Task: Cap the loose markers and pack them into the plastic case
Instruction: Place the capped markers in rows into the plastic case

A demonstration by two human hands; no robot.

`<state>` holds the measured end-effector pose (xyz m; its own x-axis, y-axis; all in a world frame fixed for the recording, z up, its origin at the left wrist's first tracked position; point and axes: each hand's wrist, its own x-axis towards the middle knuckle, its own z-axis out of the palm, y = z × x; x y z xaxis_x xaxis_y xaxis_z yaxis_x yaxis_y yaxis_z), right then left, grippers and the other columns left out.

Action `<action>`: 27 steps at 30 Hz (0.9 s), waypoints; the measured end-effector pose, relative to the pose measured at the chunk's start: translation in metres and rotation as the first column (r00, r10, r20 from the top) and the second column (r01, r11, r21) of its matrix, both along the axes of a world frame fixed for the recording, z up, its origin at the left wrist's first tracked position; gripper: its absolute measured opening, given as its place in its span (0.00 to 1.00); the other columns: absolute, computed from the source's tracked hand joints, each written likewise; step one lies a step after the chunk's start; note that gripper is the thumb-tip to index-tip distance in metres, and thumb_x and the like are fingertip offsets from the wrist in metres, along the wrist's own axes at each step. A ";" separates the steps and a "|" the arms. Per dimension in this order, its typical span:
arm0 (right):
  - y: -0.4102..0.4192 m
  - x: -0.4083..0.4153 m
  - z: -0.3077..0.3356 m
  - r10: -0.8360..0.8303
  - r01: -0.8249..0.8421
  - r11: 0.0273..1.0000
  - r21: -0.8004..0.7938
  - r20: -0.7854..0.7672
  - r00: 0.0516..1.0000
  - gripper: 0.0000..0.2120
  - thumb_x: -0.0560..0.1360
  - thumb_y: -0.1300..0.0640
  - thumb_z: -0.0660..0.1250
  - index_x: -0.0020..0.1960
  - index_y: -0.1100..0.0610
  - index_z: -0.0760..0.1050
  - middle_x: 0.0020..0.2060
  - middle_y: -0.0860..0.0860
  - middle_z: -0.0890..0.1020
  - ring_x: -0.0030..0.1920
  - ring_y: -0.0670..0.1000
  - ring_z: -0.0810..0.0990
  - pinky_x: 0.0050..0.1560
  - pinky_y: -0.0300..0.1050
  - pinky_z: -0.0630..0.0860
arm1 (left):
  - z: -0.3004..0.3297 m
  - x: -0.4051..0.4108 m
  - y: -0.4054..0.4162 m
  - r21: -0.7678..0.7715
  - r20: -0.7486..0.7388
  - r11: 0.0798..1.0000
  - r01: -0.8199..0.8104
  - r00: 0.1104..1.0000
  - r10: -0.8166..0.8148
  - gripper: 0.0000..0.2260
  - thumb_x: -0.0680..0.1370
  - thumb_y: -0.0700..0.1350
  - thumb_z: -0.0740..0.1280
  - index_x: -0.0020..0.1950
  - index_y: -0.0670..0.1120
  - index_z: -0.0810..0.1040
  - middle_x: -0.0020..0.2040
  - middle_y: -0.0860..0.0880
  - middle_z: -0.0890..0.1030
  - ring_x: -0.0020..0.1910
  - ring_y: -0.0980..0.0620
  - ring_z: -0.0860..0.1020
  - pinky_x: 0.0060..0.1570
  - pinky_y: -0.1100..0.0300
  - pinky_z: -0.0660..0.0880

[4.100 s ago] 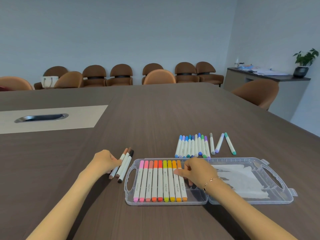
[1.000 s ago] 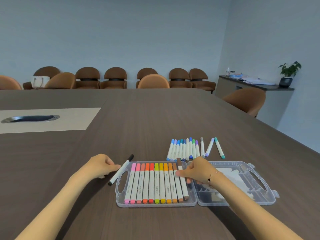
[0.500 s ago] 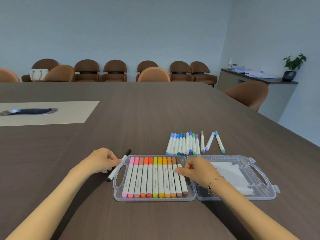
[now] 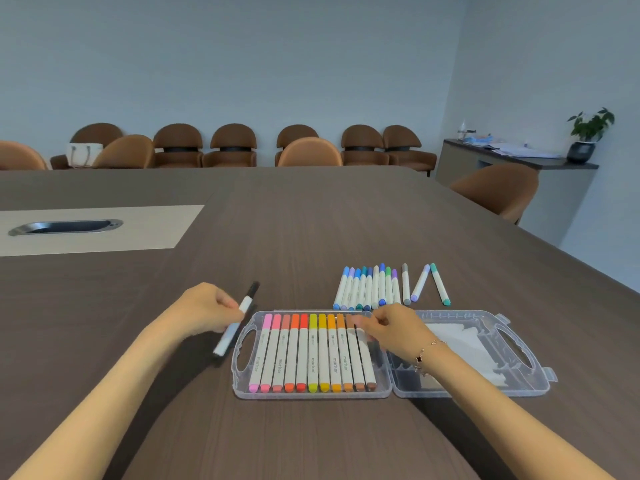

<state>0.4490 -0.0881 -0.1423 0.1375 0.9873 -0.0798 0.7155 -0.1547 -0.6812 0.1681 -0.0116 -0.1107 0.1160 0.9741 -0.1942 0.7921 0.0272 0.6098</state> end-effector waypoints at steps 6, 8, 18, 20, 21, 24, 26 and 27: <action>0.000 -0.029 0.026 0.171 -0.148 0.985 0.086 -0.426 0.888 0.13 0.77 0.46 0.61 0.52 0.54 0.78 0.41 0.48 0.83 0.34 0.43 0.77 0.34 0.33 0.75 | 0.022 0.063 -0.034 0.128 0.208 0.970 0.208 0.951 -0.231 0.05 0.75 0.48 0.69 0.49 0.51 0.81 0.41 0.53 0.83 0.41 0.56 0.81 0.40 0.65 0.77; 0.000 -0.034 0.030 0.172 -0.129 0.984 0.121 -0.477 0.862 0.11 0.77 0.49 0.63 0.51 0.54 0.79 0.40 0.48 0.83 0.35 0.43 0.78 0.34 0.34 0.76 | 0.020 0.079 -0.038 0.164 0.214 0.955 0.246 0.936 -0.278 0.04 0.74 0.49 0.70 0.47 0.52 0.82 0.40 0.52 0.83 0.40 0.55 0.81 0.40 0.64 0.78; 0.000 -0.010 0.042 -0.014 0.024 1.000 0.017 -0.444 0.896 0.10 0.77 0.54 0.64 0.48 0.60 0.80 0.36 0.51 0.81 0.31 0.44 0.78 0.29 0.34 0.74 | 0.016 0.093 -0.038 0.238 0.315 0.942 0.238 0.898 -0.306 0.08 0.75 0.49 0.70 0.53 0.53 0.80 0.44 0.55 0.84 0.44 0.60 0.82 0.46 0.65 0.78; -0.001 0.000 0.041 -0.035 0.021 0.998 -0.054 -0.279 0.960 0.11 0.78 0.54 0.63 0.42 0.59 0.77 0.32 0.51 0.79 0.29 0.44 0.75 0.28 0.33 0.72 | 0.018 0.085 -0.031 0.264 0.329 0.944 0.197 0.902 -0.281 0.07 0.77 0.46 0.68 0.54 0.52 0.79 0.44 0.54 0.83 0.44 0.60 0.81 0.44 0.68 0.77; -0.002 0.004 0.038 -0.037 0.021 0.996 -0.084 -0.194 0.980 0.11 0.78 0.54 0.62 0.39 0.58 0.76 0.31 0.50 0.78 0.28 0.44 0.75 0.29 0.33 0.73 | 0.018 0.081 -0.027 0.272 0.333 0.946 0.176 0.905 -0.265 0.05 0.77 0.45 0.67 0.52 0.53 0.78 0.44 0.54 0.83 0.44 0.59 0.81 0.41 0.70 0.77; -0.004 0.007 0.024 -0.034 0.026 0.988 -0.153 -0.051 0.998 0.12 0.78 0.53 0.61 0.37 0.56 0.73 0.30 0.49 0.77 0.26 0.44 0.74 0.28 0.32 0.72 | 0.015 0.069 -0.019 0.262 0.319 0.954 0.149 0.919 -0.231 0.05 0.78 0.43 0.66 0.49 0.54 0.78 0.43 0.55 0.82 0.43 0.59 0.81 0.40 0.70 0.77; -0.004 0.007 0.018 -0.045 0.038 0.984 -0.174 -0.037 0.998 0.13 0.78 0.52 0.61 0.37 0.56 0.72 0.29 0.50 0.76 0.25 0.44 0.73 0.27 0.32 0.72 | 0.010 0.064 -0.014 0.259 0.275 0.955 0.143 0.937 -0.215 0.05 0.78 0.43 0.65 0.50 0.53 0.78 0.43 0.56 0.82 0.43 0.59 0.81 0.41 0.68 0.77; -0.004 0.009 0.016 -0.057 0.050 0.983 -0.174 -0.039 0.998 0.13 0.78 0.51 0.61 0.37 0.56 0.72 0.29 0.50 0.76 0.25 0.44 0.73 0.27 0.32 0.71 | 0.008 0.062 -0.012 0.259 0.257 0.956 0.138 0.944 -0.205 0.06 0.79 0.43 0.64 0.51 0.52 0.79 0.43 0.56 0.81 0.43 0.59 0.80 0.41 0.68 0.77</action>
<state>0.4576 -0.0924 -0.1258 0.1824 0.9493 -0.2560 0.6734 -0.3103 -0.6710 0.2300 -0.0239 -0.1023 0.3017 0.9480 0.1009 0.5697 -0.2641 0.7783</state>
